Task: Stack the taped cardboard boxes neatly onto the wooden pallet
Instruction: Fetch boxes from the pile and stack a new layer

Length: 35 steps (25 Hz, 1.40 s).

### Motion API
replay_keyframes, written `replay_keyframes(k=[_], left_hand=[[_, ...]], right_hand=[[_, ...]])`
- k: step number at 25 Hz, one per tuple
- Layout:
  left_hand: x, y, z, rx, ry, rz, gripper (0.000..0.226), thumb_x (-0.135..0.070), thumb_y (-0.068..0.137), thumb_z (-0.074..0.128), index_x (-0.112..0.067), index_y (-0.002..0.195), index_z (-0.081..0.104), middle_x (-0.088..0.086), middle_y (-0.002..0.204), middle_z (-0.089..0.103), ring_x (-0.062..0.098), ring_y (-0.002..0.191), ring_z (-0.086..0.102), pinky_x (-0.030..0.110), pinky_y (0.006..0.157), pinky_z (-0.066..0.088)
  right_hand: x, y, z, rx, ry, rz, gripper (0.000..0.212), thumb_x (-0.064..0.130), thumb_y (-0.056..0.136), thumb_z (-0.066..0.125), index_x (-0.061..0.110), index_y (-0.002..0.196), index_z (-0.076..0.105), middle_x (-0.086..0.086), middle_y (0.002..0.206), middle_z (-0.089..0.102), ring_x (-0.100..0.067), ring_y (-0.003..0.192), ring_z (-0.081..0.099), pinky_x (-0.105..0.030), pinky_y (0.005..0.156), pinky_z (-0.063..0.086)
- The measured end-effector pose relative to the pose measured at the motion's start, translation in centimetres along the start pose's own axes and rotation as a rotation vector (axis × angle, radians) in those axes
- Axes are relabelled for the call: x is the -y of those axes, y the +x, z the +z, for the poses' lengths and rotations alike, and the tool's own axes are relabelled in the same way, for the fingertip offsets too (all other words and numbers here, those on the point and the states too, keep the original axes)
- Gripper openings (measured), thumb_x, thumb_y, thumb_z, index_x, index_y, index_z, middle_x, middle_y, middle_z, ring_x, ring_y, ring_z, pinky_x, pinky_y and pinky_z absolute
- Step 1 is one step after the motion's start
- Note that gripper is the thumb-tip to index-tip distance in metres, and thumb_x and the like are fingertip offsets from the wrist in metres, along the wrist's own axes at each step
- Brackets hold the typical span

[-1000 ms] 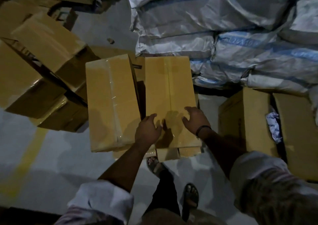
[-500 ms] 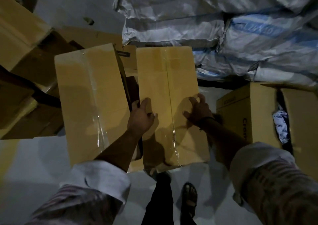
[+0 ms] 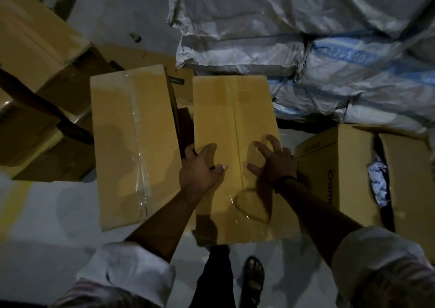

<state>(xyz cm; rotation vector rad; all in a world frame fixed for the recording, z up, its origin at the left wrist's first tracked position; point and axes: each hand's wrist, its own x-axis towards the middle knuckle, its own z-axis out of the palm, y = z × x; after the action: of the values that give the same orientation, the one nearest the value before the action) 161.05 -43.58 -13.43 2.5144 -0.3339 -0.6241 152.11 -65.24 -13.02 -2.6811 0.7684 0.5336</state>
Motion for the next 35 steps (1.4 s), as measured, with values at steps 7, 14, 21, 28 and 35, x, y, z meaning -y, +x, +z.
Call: replay_keyframes(k=[7, 14, 21, 28, 35], left_hand=[[-3.3, -9.9, -3.3, -0.142, -0.023, -0.034, 0.087, -0.082, 0.062, 0.075, -0.049, 0.139, 0.052, 0.01, 0.149, 0.031, 0.038, 0.134, 0.039, 0.046, 0.097, 0.05], [-6.1, -22.3, -5.7, -0.307, -0.07, -0.05, 0.092, -0.085, 0.06, 0.074, -0.046, 0.14, 0.049, 0.013, 0.147, 0.029, 0.038, 0.137, 0.034, 0.047, 0.103, 0.043], [-3.2, -34.6, -5.7, -0.501, -0.078, -0.131, 0.091, -0.081, 0.059, 0.077, -0.045, 0.137, 0.049, 0.013, 0.147, 0.03, 0.038, 0.136, 0.035, 0.046, 0.102, 0.044], [4.6, -45.5, -5.4, -0.614, -0.119, -0.283, 0.089, -0.086, 0.056, 0.074, -0.046, 0.131, 0.048, 0.009, 0.138, 0.035, 0.035, 0.128, 0.042, 0.044, 0.096, 0.048], [18.3, -60.8, -7.3, -0.734, -0.099, -0.493, 0.094, -0.089, 0.055, 0.071, -0.043, 0.136, 0.052, 0.012, 0.148, 0.03, 0.039, 0.132, 0.04, 0.046, 0.102, 0.045]], right_hand=[[0.2, -9.7, -4.7, -0.284, 0.003, -0.102, 0.065, 0.08, 0.078, 0.052, 0.045, 0.132, 0.055, 0.01, 0.149, 0.039, -0.036, 0.122, 0.044, -0.047, 0.102, 0.031], [-0.5, -20.0, -8.0, -0.499, 0.03, -0.281, 0.057, 0.076, 0.077, 0.057, 0.043, 0.123, 0.062, 0.01, 0.14, 0.047, -0.036, 0.116, 0.047, -0.046, 0.097, 0.034], [1.5, -30.8, -5.4, -0.538, 0.099, -0.392, 0.055, 0.074, 0.075, 0.059, 0.042, 0.119, 0.065, 0.01, 0.139, 0.045, -0.033, 0.118, 0.041, -0.047, 0.102, 0.033], [7.0, -39.8, 0.1, -0.502, 0.02, -0.533, 0.051, 0.073, 0.077, 0.058, 0.042, 0.117, 0.065, 0.012, 0.136, 0.045, -0.032, 0.12, 0.037, -0.047, 0.1, 0.031], [18.5, -52.8, 9.4, -0.4, 0.019, -0.702, 0.053, 0.075, 0.078, 0.054, 0.043, 0.119, 0.062, 0.014, 0.135, 0.042, -0.029, 0.118, 0.038, -0.047, 0.102, 0.035]])
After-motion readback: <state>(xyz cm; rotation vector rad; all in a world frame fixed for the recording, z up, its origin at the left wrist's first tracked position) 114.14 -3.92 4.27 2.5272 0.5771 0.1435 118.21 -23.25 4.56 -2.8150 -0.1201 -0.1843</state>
